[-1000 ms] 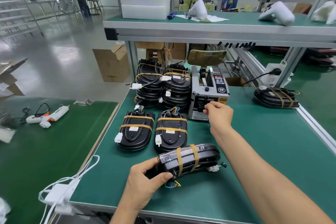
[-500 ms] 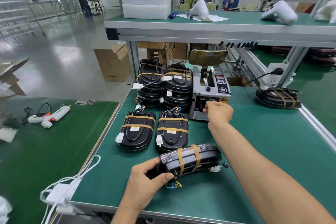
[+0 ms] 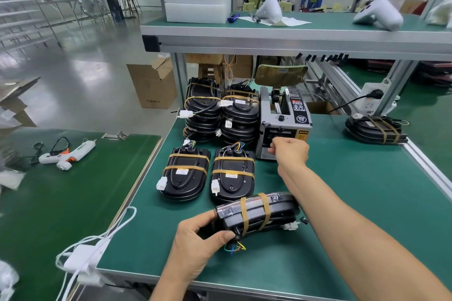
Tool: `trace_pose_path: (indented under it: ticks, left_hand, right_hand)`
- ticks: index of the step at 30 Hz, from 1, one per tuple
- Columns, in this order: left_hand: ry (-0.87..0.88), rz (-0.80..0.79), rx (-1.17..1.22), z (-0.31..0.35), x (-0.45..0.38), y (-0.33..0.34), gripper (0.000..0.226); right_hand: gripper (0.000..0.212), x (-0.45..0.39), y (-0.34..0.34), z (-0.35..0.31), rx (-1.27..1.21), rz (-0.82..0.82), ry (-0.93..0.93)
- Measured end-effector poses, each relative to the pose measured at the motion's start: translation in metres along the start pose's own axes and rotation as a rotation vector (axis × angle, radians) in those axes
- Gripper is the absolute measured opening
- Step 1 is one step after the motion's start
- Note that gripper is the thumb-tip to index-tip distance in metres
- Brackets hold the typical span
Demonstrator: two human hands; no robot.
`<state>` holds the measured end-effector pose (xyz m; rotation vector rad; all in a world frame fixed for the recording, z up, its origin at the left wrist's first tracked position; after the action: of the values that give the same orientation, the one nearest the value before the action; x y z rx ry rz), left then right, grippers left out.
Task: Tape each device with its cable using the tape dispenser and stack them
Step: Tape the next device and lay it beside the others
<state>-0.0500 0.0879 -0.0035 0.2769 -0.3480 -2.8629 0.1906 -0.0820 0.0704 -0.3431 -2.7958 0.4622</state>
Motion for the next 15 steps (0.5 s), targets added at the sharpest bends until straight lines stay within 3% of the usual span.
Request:
trace_pose_path:
  ticks: [5, 9, 15]
  left_hand:
    - [-0.004, 0.005, -0.021, 0.0, 0.0, -0.001, 0.051]
    - [-0.015, 0.007, -0.003, -0.002, -0.001, -0.002, 0.051]
    - [-0.016, 0.0, -0.014, -0.004, -0.001, -0.003, 0.05]
  right_hand:
    - [0.028, 0.018, -0.018, 0.013, 0.105, -0.287, -0.135]
    - [0.015, 0.033, -0.053, 0.02, 0.069, -0.354, -0.223]
    - [0.015, 0.076, -0.083, 0.022, -0.134, -0.502, -0.273]
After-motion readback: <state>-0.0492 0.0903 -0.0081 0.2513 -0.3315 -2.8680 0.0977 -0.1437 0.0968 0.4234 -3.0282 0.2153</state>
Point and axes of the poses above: each hand's wrist, its own x-axis away from the middle knuckle, its own y-axis out of the palm, z = x × y, the point moved 4 cm from there along -x, towards the middle knuckle, and after that the axes turned 15 degrees about x, right-handed, at the moved point
